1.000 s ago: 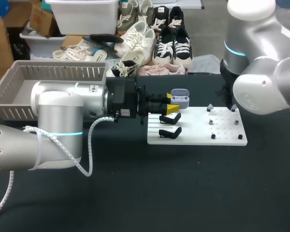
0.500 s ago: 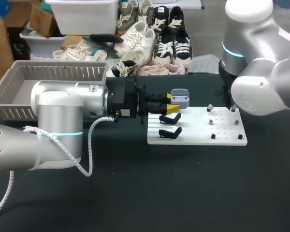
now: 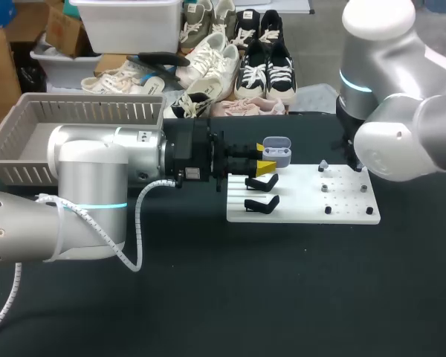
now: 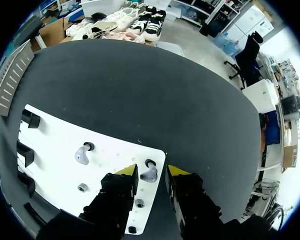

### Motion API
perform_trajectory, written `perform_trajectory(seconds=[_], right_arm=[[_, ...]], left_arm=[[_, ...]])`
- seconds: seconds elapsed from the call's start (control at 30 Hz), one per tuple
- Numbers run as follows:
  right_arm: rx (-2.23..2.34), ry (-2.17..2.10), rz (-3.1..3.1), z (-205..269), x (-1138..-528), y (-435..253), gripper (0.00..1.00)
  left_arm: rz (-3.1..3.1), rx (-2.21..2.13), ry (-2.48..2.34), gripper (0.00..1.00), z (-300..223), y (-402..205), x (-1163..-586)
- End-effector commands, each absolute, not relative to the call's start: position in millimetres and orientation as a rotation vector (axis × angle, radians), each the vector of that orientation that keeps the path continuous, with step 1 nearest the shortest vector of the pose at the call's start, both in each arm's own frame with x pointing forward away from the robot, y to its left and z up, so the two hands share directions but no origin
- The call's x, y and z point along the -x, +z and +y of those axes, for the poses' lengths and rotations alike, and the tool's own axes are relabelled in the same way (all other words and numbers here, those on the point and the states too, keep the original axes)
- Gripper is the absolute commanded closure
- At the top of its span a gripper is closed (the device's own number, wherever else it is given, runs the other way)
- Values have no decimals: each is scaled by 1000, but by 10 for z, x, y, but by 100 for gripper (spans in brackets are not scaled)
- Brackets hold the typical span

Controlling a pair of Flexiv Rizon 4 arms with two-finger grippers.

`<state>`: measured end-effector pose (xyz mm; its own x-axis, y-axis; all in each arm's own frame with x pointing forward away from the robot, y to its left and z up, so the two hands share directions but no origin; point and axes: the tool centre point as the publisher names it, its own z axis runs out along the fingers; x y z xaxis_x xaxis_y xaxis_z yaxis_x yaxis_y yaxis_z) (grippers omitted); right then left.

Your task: Pick up each earbud case from the left stands, insert the matching earbuds, close the lid, and place the case in the box.

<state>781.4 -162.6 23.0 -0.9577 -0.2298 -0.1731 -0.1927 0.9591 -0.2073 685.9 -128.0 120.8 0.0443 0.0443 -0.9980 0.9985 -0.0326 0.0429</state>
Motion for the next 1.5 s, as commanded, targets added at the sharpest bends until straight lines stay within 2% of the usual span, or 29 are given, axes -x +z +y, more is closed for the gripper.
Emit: perform_trajectory(seconds=[0.03,0.23,0.3,0.43,0.5,1.07,1.5], right_arm=[[310,-286,2908,-1625,-7806,218,73],[302,-284,2911,-1627,-7788,226,71],[301,-282,2913,-1627,-7784,223,74],[300,-278,2914,-1622,-7773,220,87],[299,-276,2917,-1627,-7769,212,100],[290,-279,2879,-1615,-7607,405,100],[303,-282,2817,-1444,-7186,1007,100]], left_arm=[[1193,-1284,-1177,100,-1280,1202,-6860],[1193,-1284,-1177,100,-1280,1202,-6860],[1193,-1284,-1177,100,-1280,1202,-6860],[1193,-1284,-1177,100,-1280,1202,-6860],[1193,-1284,-1177,100,-1280,1202,-6860],[1193,-1284,-1177,100,-1280,1202,-6860],[1193,-1284,-1177,100,-1280,1202,-6860]])
